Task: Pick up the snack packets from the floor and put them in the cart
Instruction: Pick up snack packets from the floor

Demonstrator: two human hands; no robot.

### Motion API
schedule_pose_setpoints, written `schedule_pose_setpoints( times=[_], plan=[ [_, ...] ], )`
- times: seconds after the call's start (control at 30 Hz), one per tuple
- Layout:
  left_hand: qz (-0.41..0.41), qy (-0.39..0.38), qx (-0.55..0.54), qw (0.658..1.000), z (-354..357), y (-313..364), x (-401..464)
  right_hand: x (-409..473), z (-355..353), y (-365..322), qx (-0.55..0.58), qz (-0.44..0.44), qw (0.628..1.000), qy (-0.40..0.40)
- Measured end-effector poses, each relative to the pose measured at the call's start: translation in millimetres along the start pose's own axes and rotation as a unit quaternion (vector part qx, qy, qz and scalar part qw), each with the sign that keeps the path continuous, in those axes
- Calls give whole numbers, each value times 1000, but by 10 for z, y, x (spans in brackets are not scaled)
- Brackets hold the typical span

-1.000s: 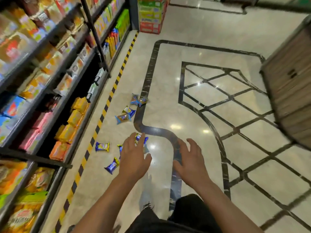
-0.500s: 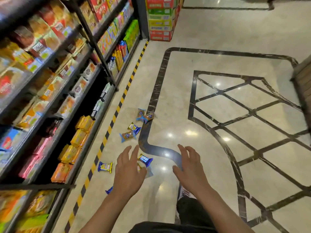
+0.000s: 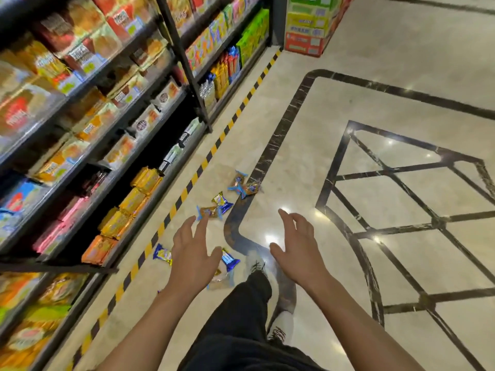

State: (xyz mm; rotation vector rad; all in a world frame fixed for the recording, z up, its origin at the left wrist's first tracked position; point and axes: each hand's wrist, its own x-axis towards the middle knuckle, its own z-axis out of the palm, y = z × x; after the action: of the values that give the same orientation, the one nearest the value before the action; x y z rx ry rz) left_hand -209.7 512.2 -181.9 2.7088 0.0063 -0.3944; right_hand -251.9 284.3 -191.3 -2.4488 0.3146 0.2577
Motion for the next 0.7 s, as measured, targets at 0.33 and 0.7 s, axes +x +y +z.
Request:
schedule_pose_setpoints(
  times=[0.33, 0.7],
  plan=[
    [-65, -33, -10, 997, -20, 62, 1185, 1328, -226, -229, -46, -25, 997, -57],
    [-114, 1, -49, 992, -400, 240, 2202, 2599, -496, -559, -21, -70, 996, -59]
  ],
)
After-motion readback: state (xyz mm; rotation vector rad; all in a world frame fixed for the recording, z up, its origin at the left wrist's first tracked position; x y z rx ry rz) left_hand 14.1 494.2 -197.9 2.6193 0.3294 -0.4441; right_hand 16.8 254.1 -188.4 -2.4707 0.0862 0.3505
